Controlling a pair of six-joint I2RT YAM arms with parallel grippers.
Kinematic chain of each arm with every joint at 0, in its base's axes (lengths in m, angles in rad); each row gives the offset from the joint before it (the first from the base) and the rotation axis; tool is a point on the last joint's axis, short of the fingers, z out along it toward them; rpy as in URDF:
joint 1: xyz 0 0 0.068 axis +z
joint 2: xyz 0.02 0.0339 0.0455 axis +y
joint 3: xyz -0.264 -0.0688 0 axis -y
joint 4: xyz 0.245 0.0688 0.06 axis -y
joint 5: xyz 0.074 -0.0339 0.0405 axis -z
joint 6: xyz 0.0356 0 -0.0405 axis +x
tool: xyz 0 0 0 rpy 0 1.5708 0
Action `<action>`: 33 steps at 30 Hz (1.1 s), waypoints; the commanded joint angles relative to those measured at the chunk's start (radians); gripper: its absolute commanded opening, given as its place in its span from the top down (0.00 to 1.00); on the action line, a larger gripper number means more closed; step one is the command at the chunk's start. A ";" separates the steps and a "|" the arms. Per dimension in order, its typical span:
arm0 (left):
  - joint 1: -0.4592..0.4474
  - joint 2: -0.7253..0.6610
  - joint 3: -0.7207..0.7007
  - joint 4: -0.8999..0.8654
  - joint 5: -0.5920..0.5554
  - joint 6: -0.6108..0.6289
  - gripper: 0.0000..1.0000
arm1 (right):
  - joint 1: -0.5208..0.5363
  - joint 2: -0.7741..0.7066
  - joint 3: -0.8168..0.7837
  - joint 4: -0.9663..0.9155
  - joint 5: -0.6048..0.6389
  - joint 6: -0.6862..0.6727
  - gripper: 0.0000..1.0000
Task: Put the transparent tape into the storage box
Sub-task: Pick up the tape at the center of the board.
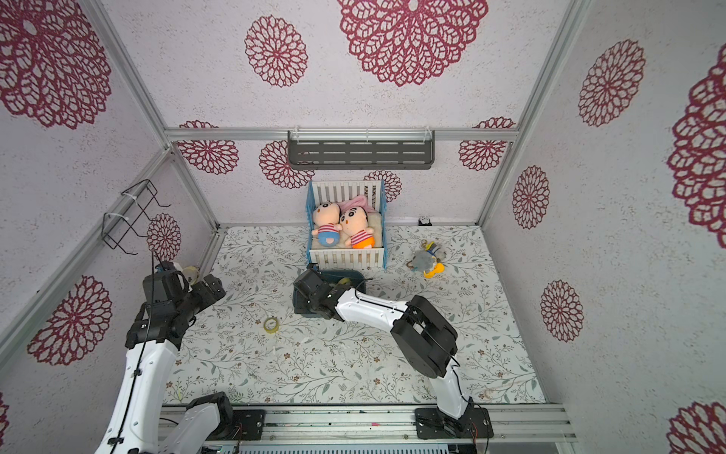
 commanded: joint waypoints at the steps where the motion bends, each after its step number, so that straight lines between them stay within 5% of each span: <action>1: 0.009 -0.003 0.000 0.009 -0.011 0.009 0.03 | 0.048 -0.088 0.048 -0.008 0.047 -0.013 0.76; 5: 0.008 -0.009 0.000 0.009 -0.026 0.011 0.03 | 0.083 -0.074 0.032 -0.006 0.023 0.040 0.49; 14: 0.009 -0.012 0.001 0.007 -0.036 0.016 0.03 | 0.144 0.134 0.245 -0.253 0.093 0.153 0.31; 33: -0.005 -0.066 -0.003 0.014 -0.026 0.009 0.03 | 0.143 0.427 0.632 -0.525 0.208 0.235 0.29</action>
